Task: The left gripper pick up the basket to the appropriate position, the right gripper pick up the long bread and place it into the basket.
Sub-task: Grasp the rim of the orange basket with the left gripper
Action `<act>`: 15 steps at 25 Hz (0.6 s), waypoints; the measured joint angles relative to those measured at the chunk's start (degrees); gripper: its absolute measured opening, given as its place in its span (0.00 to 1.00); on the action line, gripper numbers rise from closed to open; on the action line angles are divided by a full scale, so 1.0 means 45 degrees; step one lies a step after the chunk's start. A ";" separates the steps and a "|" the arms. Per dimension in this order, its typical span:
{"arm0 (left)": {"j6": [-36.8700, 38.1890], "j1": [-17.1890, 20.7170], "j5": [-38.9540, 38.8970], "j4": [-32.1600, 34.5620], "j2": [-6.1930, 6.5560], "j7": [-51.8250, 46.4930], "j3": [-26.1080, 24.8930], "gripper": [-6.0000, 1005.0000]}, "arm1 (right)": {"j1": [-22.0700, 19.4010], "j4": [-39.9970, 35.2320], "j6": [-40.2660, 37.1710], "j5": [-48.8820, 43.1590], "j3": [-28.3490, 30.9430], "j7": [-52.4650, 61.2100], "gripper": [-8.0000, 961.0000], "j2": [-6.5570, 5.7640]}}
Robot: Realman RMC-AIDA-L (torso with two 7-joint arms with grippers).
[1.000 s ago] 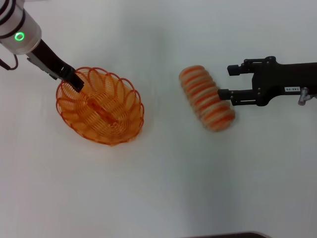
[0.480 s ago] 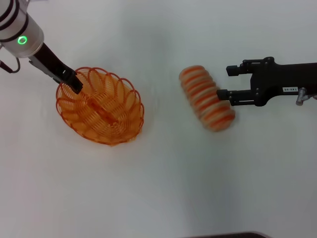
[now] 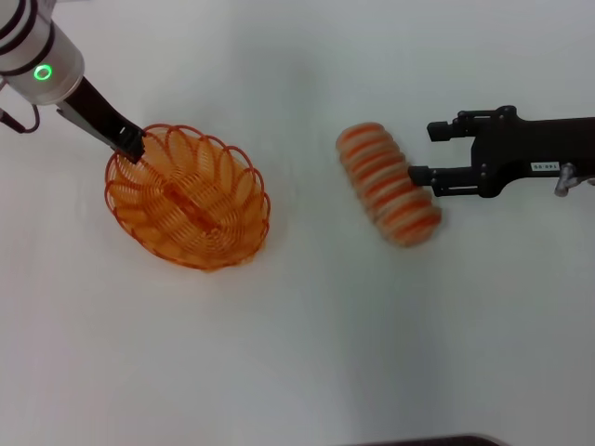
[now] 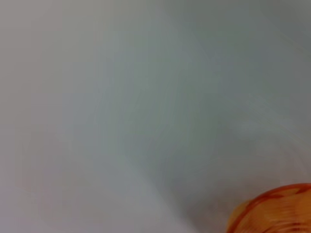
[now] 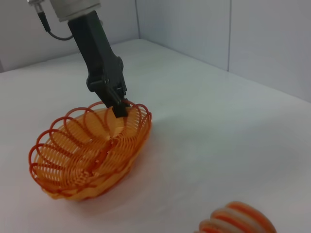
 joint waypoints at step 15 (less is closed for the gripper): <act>-0.0222 0.0030 -0.0019 0.0240 0.0010 -0.0035 -0.0517 0.10 | -0.0051 0.0087 0.0027 0.0091 0.0060 -0.0038 0.78 0.0000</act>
